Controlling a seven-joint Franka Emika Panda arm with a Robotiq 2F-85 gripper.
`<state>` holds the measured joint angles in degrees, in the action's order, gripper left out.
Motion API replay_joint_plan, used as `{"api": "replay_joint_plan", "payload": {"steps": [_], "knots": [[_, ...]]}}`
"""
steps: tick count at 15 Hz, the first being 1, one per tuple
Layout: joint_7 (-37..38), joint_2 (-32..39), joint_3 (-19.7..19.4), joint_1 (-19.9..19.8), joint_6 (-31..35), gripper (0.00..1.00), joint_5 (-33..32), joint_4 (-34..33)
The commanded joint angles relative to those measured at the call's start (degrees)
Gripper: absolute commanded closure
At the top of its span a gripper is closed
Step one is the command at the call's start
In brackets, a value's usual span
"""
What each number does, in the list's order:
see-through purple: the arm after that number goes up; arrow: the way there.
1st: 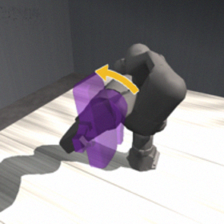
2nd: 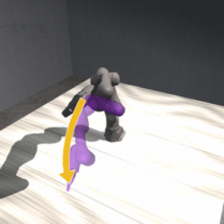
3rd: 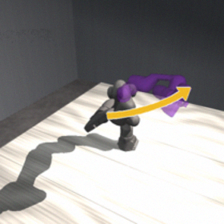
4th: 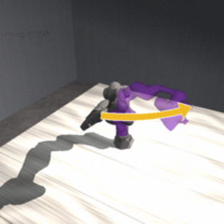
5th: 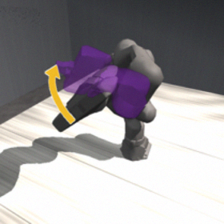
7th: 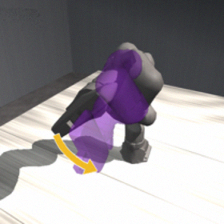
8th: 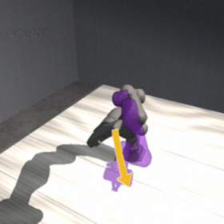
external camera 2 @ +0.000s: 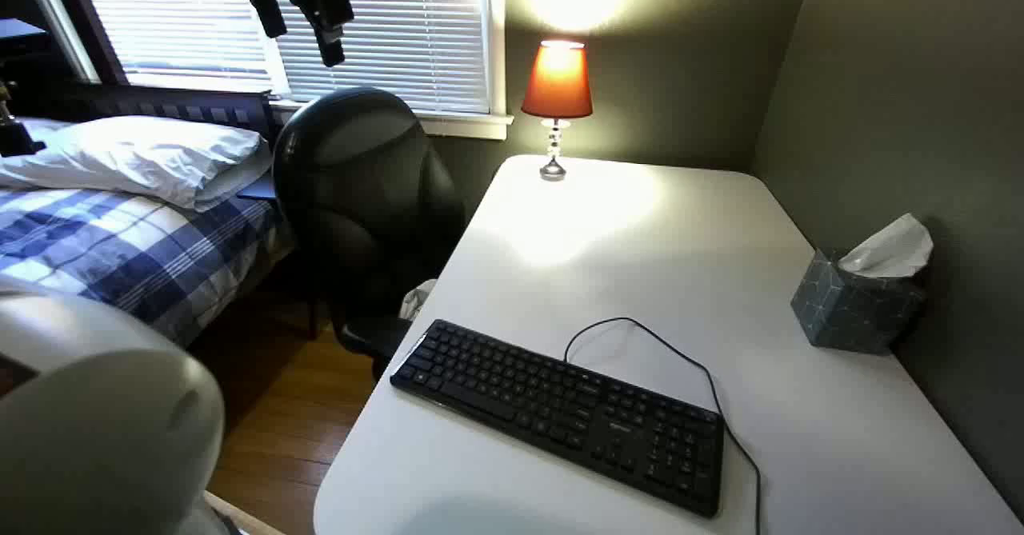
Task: Press the a key on the keyboard
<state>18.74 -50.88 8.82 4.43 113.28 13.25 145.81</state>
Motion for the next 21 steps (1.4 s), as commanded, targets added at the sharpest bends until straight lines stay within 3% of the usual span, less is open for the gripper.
{"api": "replay_joint_plan", "payload": {"steps": [1,10,17,21], "knots": [[-0.36,-0.02,0.36,-0.56,-0.19,0.00,0.38,-0.13],[-0.36,-0.02,0.35,-0.56,-0.20,0.00,0.38,-0.13],[-2.08,9.00,-3.38,-4.71,3.09,0.00,-0.22,3.07],[-6.65,12.41,-2.35,-5.55,7.07,0.00,-6.52,7.77]]}}
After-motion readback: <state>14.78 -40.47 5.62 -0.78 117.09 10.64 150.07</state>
